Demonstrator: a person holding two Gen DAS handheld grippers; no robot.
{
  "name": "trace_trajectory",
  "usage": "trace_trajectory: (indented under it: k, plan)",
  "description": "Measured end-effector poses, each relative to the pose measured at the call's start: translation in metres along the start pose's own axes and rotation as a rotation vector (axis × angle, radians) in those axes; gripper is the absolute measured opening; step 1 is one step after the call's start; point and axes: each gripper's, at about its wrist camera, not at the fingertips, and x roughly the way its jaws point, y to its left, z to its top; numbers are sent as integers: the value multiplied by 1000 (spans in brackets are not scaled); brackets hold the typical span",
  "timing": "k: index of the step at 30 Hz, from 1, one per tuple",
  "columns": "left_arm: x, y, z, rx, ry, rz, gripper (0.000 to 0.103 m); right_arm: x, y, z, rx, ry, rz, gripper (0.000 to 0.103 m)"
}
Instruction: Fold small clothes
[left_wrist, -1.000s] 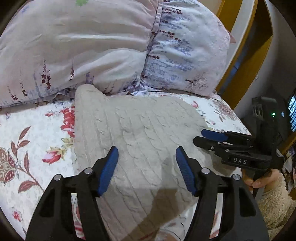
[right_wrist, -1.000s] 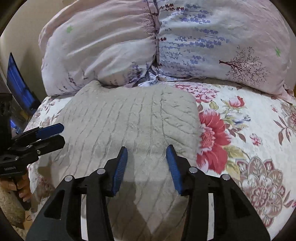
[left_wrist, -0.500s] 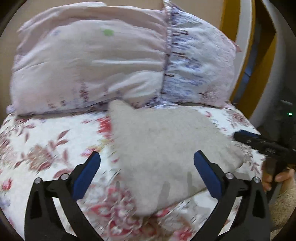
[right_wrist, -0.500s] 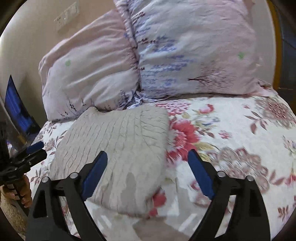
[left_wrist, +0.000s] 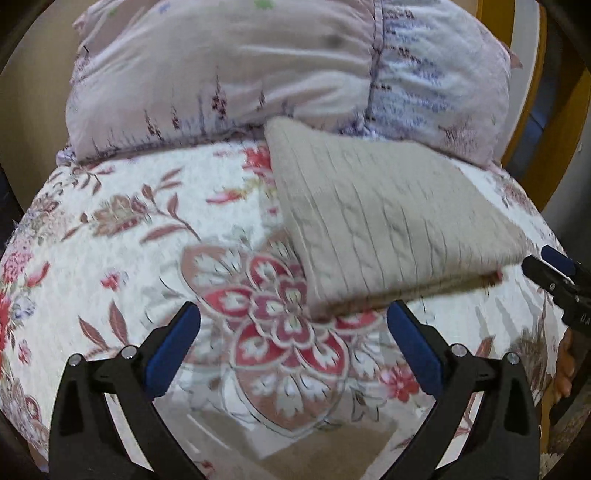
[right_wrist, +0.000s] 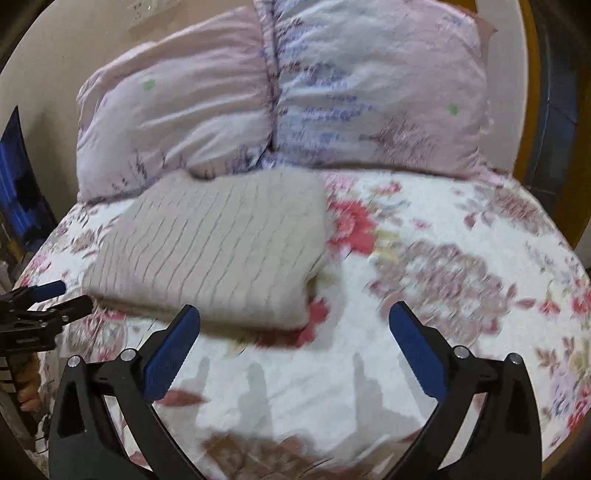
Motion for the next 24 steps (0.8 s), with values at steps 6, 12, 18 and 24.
trace_trajectory:
  k: [6, 12, 18, 24]
  plan:
    - [10, -10, -4, 32, 37, 47, 101, 18, 11, -12, 44, 96, 13, 102]
    - [22, -17, -7, 67, 72, 106, 101, 30, 25, -19, 8, 144, -50, 102]
    - [26, -15, -7, 53, 87, 97, 101, 37, 29, -21, -9, 179, -71, 102]
    - [26, -15, -9, 49, 74, 89, 101, 40, 30, -22, -19, 182, -87, 102]
